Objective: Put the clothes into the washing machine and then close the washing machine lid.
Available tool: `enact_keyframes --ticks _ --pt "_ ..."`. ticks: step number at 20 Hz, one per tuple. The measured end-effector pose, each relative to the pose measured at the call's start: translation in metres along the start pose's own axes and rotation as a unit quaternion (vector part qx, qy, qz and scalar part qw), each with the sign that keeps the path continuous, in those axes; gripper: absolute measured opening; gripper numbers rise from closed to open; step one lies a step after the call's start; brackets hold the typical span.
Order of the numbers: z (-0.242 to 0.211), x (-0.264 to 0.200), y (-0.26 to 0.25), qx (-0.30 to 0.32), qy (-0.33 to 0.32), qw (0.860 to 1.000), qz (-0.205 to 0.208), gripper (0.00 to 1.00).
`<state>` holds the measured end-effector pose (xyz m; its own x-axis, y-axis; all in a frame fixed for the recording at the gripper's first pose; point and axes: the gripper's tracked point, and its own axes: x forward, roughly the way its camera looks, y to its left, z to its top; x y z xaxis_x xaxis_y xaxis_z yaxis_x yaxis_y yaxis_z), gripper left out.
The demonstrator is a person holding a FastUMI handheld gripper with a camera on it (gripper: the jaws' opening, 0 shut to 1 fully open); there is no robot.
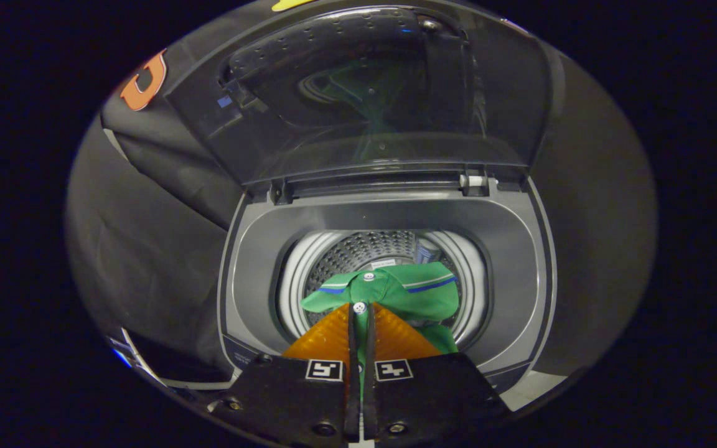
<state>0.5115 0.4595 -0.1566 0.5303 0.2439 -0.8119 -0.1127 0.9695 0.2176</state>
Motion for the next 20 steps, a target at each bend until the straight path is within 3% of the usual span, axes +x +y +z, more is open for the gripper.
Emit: enact_keyframes --ticks 10,11,15,20 --pt "0.004 0.001 -0.006 -0.006 -0.011 1.000 -0.012 0.09" --pt "0.004 0.000 -0.007 -0.011 -0.016 1.000 -0.012 0.13" --pt "0.006 -0.001 -0.011 -0.019 -0.034 0.999 -0.030 0.82" --pt "0.013 -0.014 -0.013 -0.059 -0.058 0.996 -0.040 0.81"
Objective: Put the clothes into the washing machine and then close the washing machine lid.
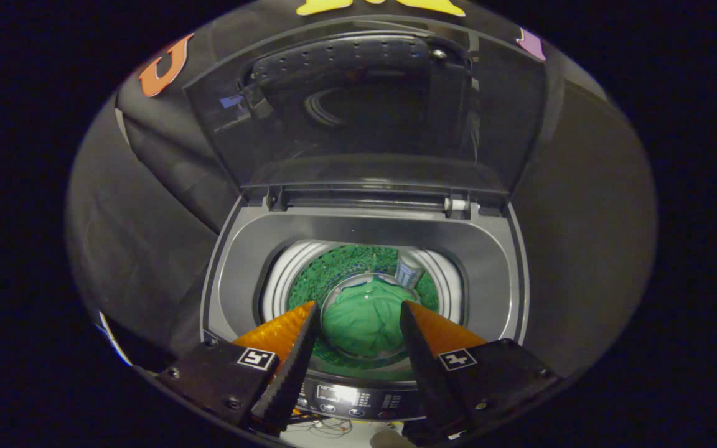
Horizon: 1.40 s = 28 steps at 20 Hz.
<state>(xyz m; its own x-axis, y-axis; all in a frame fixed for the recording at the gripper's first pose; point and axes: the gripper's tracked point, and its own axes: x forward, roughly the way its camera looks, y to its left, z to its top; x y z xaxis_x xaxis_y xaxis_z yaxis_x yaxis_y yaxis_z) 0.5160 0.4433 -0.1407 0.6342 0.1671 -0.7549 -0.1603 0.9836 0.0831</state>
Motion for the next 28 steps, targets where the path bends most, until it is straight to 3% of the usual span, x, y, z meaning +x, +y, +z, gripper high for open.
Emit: enact_keyframes --ticks 8,20,28 --pt "0.040 -0.028 -0.003 -0.038 -0.073 0.997 -0.007 0.81" --pt "0.183 -0.131 0.004 -0.039 -0.238 0.970 -0.002 0.81" --pt "0.255 -0.142 0.017 -0.030 -0.282 0.959 -0.015 0.81"
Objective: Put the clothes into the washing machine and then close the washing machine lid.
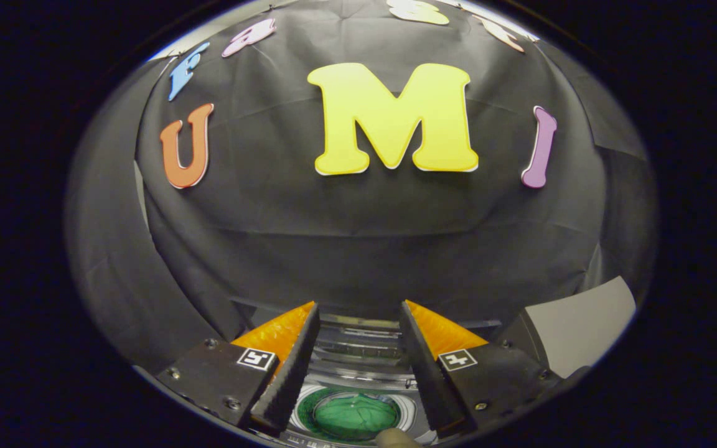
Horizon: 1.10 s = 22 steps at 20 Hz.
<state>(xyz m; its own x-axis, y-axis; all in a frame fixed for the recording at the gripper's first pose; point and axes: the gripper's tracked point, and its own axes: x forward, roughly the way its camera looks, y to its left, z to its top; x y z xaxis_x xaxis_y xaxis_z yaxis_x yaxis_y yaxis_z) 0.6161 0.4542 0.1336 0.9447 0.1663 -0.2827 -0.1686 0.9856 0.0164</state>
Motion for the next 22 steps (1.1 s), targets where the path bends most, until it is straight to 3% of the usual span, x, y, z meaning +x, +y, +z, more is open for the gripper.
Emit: enact_keyframes --ticks 5,13,22 --pt "0.007 0.029 0.005 0.010 0.018 1.000 -0.006 0.82" --pt "-0.027 0.074 0.004 0.031 0.098 0.994 -0.033 0.83" --pt "-0.037 0.082 0.000 0.034 0.120 0.991 -0.053 0.84"
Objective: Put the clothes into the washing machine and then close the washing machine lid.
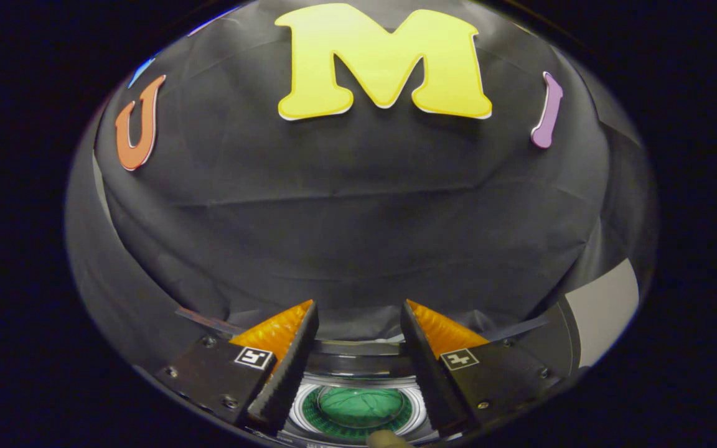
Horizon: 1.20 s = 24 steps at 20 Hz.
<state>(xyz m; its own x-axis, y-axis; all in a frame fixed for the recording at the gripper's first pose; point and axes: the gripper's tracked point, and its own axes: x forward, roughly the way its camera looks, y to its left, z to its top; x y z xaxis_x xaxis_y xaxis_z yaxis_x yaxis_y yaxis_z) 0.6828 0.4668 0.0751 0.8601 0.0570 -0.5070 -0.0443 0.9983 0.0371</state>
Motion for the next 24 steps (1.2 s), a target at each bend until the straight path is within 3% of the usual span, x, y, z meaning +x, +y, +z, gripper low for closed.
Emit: enact_keyframes --ticks 24 --pt "-0.032 -0.060 -0.004 -0.010 -0.053 0.999 0.007 0.84"
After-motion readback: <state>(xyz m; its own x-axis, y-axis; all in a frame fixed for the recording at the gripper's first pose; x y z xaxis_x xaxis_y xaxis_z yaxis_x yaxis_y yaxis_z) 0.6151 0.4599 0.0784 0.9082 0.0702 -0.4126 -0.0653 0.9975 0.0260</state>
